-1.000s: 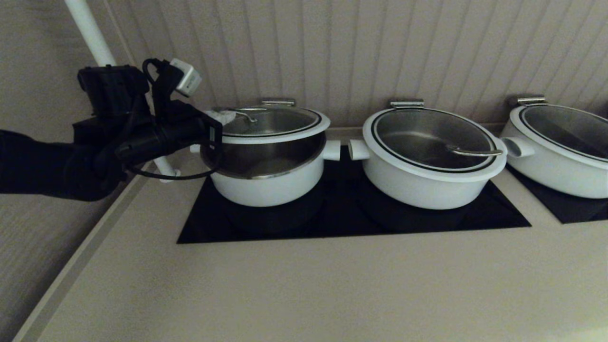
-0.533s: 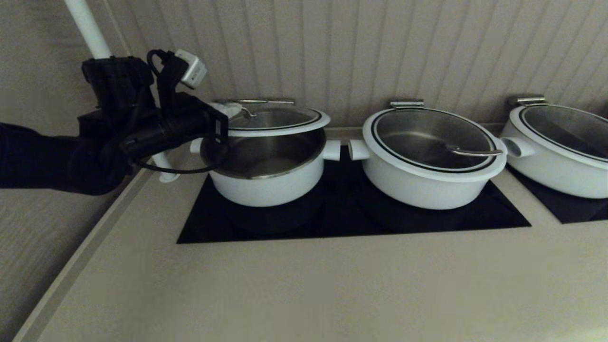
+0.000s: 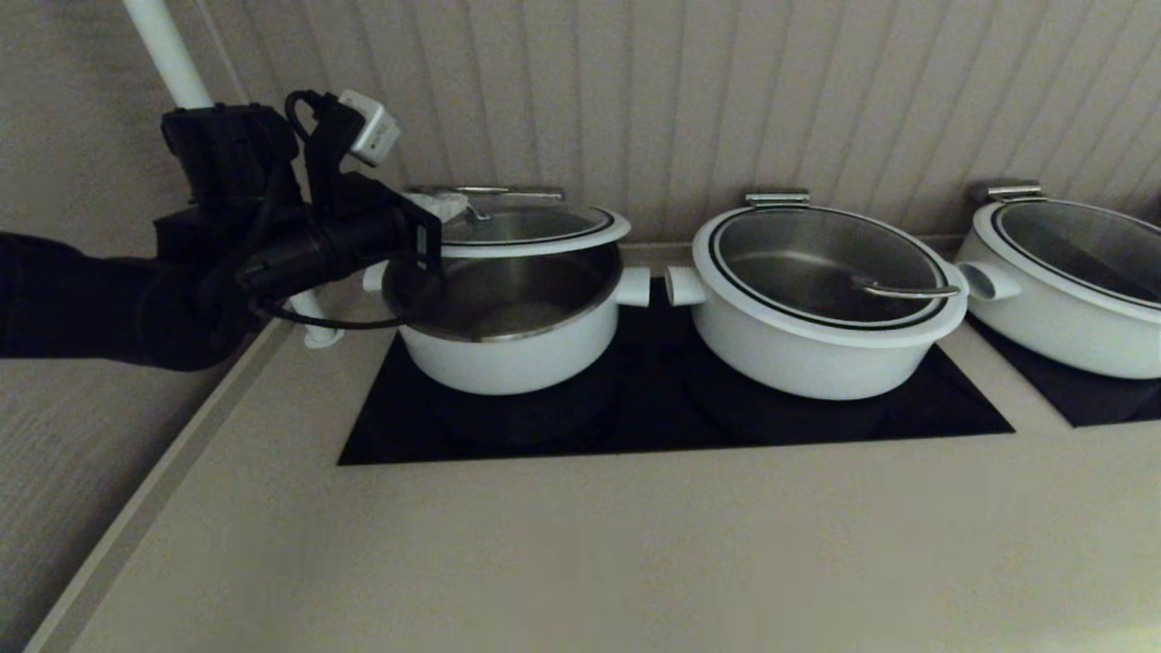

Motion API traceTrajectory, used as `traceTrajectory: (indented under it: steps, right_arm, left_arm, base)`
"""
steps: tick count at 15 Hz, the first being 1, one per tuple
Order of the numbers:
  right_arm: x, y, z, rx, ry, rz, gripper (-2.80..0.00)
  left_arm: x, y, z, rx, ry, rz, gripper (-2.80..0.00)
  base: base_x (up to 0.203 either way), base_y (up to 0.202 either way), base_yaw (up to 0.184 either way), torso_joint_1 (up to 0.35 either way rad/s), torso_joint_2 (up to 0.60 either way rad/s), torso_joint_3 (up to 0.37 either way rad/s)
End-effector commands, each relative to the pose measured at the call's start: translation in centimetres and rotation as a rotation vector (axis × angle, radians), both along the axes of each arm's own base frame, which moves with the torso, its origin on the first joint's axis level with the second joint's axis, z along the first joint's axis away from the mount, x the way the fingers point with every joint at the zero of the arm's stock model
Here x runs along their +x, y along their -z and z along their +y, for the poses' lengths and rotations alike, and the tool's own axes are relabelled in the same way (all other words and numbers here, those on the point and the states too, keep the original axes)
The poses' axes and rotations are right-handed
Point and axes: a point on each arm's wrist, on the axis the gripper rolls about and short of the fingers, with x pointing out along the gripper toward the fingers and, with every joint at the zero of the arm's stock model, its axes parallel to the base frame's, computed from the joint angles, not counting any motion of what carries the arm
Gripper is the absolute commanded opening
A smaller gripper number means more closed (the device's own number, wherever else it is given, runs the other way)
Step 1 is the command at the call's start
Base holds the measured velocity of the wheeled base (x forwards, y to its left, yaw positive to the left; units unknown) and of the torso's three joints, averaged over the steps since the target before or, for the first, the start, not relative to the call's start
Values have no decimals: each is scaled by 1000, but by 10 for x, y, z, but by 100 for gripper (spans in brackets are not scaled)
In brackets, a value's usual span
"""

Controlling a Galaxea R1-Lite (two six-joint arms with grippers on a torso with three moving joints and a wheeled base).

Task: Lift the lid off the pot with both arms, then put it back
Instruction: Open the food pot lid a small opening with the left arm

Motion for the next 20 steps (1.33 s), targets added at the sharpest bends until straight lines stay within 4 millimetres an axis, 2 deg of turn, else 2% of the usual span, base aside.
traceTrajectory:
  steps: [1,7,14,20]
  right_arm:
    - [0,0,0,-1,-1,2,-280]
    - [0,0,0,-3,-2,2,-280]
    - [0,0,0,-16,-4,1,-280]
    - [0,-1,1,-102,-27,-17,-280]
  left_arm:
    - [3,-1,-1,-2,2,-11,-280]
    - [17,-8,-5,-10,4,-43,-280]
    - [15,-12,-3,-10,2,-42,-280]
    - [17,-28,-4,-15,2,-63,-280]
  base:
    - [0,0,0,0,0,0]
    - [0,0,0,0,0,0]
    - [0,0,0,0,0,0]
    - [0,0,0,0,0,0]
